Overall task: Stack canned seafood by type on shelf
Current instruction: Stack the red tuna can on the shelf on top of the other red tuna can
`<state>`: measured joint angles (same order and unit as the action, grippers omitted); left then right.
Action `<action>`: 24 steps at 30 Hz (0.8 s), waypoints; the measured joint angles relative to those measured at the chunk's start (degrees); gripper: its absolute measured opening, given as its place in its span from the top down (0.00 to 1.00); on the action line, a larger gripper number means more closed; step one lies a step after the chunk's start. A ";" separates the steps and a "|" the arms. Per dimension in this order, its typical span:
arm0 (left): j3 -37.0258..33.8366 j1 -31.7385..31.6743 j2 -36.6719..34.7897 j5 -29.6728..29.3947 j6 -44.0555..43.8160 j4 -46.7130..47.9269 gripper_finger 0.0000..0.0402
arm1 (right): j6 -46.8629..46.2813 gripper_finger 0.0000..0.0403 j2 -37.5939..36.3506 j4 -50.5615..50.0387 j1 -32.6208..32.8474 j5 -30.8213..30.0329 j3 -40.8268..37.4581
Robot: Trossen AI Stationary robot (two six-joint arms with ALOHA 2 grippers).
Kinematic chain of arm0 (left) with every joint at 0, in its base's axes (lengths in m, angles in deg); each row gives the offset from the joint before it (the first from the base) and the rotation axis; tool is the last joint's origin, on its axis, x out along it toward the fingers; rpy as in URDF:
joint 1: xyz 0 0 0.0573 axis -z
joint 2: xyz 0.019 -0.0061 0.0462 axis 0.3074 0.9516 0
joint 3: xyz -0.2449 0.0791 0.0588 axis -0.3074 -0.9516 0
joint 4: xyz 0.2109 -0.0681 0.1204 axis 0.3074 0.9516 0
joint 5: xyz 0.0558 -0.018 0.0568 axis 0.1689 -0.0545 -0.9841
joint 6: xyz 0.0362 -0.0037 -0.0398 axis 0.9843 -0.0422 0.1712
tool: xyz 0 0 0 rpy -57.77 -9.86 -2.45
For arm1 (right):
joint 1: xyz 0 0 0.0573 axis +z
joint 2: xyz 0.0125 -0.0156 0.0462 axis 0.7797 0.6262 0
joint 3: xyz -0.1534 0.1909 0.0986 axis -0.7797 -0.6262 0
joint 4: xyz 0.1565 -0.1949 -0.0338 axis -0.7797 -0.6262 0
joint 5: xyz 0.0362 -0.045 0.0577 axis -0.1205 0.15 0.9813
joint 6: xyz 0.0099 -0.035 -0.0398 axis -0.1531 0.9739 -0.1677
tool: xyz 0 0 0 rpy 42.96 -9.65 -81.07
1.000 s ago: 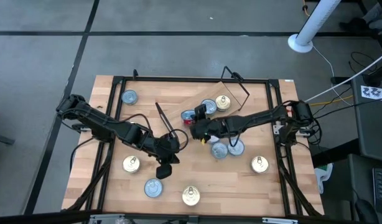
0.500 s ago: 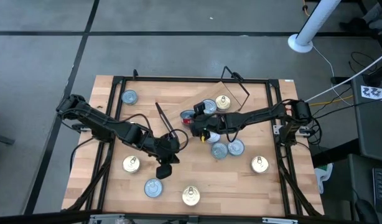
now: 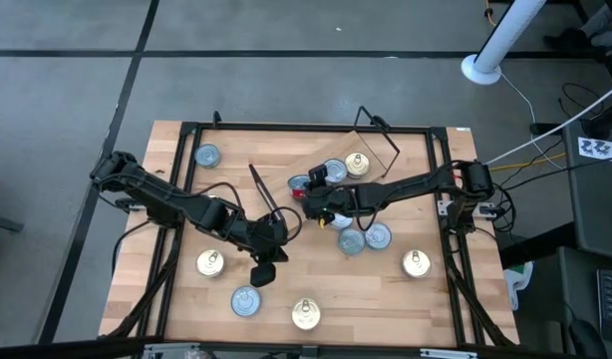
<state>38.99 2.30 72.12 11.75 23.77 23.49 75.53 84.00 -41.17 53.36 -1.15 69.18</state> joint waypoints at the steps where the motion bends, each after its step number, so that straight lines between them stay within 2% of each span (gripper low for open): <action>1: 0.00 0.00 0.00 0.00 0.00 0.02 0.95 | 0.00 0.67 0.00 -0.10 0.04 -0.26 0.00; 17: 0.00 0.00 0.00 0.00 0.00 0.02 0.95 | -0.26 0.42 0.31 -1.07 0.09 -0.10 -0.28; 24: 0.00 0.00 0.00 0.00 0.00 0.02 0.95 | -0.20 0.38 0.31 -1.51 0.09 -2.86 -0.28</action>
<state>38.99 2.30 72.12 11.75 23.77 23.51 75.33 84.31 -42.68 53.45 -4.01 68.89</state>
